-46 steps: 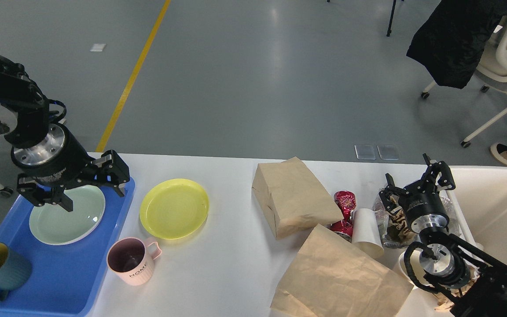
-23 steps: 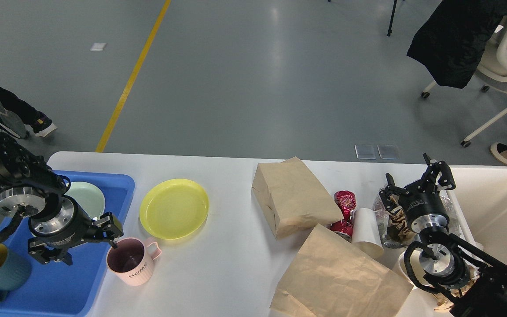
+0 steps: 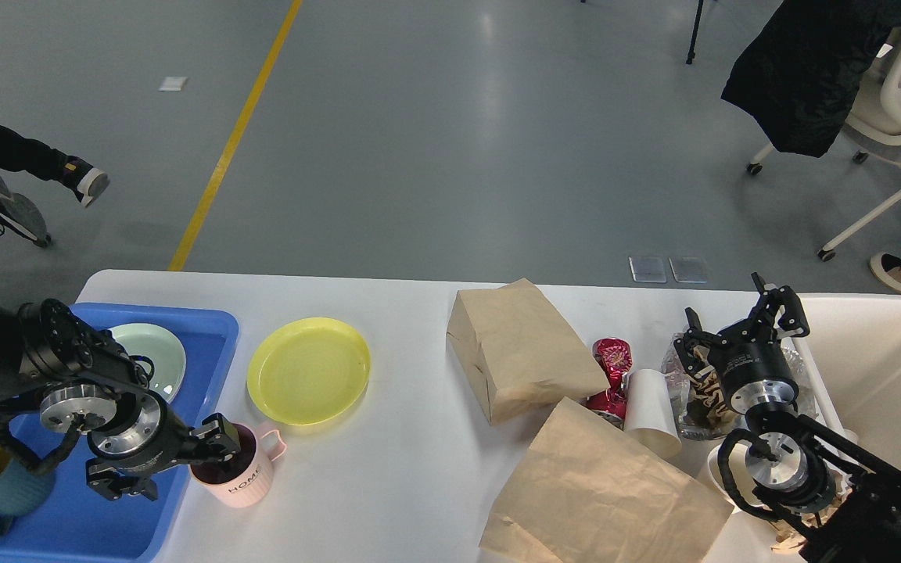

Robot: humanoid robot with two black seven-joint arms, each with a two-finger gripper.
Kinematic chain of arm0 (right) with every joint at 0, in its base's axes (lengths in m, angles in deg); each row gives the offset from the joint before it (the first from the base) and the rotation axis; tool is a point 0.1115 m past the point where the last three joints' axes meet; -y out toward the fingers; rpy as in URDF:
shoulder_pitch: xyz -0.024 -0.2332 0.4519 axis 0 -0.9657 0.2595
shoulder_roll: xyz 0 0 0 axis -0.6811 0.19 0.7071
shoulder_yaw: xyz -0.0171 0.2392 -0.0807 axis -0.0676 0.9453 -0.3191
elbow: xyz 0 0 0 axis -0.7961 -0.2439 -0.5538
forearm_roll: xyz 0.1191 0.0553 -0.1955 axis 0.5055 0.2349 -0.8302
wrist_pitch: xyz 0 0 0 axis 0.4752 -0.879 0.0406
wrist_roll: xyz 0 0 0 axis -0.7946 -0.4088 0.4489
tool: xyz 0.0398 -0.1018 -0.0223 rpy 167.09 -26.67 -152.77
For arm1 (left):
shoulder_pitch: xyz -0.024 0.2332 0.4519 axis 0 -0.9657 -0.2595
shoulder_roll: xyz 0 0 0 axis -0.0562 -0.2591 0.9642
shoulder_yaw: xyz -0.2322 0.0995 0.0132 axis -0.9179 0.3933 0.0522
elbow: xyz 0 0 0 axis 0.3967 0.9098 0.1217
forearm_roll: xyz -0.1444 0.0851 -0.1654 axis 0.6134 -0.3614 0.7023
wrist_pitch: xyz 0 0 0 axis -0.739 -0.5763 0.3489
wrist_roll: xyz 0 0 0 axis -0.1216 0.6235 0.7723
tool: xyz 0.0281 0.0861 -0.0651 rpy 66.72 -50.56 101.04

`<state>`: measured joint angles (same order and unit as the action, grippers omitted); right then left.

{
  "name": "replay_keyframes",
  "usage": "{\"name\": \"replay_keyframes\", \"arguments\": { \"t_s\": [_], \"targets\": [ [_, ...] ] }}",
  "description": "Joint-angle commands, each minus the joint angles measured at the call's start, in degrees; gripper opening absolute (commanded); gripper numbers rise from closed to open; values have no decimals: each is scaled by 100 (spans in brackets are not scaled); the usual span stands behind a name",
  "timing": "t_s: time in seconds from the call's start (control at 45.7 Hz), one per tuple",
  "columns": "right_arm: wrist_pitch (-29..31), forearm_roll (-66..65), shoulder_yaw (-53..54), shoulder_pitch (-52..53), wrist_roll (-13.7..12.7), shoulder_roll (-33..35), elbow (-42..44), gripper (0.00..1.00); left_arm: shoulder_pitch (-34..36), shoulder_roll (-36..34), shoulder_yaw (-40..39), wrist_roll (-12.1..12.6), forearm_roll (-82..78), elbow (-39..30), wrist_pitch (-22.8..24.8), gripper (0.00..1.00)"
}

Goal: Tidy desktop
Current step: 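Reach the left gripper to the pink mug and grasp it, then lift the pink mug with the left gripper over the green plate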

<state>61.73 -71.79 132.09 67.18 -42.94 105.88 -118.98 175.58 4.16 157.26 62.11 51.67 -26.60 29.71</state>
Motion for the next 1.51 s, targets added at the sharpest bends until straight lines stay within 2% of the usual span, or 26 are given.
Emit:
{"name": "replay_keyframes", "arguments": {
  "t_s": [0.0, 0.066, 0.197, 0.306, 0.503, 0.569, 0.635, 0.832, 1.007, 1.27, 1.357, 1.488],
  "targets": [
    [0, 0, 0, 2, 0, 0, -8, 100, -152, 11, -20, -7, 0, 46, -328, 91],
    [0, 0, 0, 2, 0, 0, -9, 100, -196, 20, -28, -16, 0, 55, -425, 89],
    [0, 0, 0, 2, 0, 0, -9, 100, -258, 38, -116, -16, 0, 64, -434, 72],
    [0, 0, 0, 2, 0, 0, -9, 100, -284, 46, -169, -16, 0, 64, -434, 64],
    [0, 0, 0, 2, 0, 0, -9, 100, -390, 29, -213, -7, 9, 134, -417, 39],
    [0, 0, 0, 2, 0, 0, -9, 100, -407, 29, -266, -16, 9, 143, -382, 27],
    [0, 0, 0, 2, 0, 0, -9, 100, -416, 20, -275, -7, 9, 152, -381, 23],
    [0, 0, 0, 2, 0, 0, -9, 100, -486, -6, -292, -7, 0, 240, -346, 4],
    [0, 0, 0, 2, 0, 0, -9, 100, -486, -15, -345, 1, 0, 240, -355, 0],
    [0, 0, 0, 2, 0, 0, -9, 100, -434, -33, -345, 10, -9, 213, -303, 0],
    [0, 0, 0, 2, 0, 0, -9, 100, -241, -120, -336, 19, -35, 152, -22, 0],
    [0, 0, 0, 2, 0, 0, 0, 100, 487, -402, -178, 63, -44, -76, 611, 0]
  ]
}}
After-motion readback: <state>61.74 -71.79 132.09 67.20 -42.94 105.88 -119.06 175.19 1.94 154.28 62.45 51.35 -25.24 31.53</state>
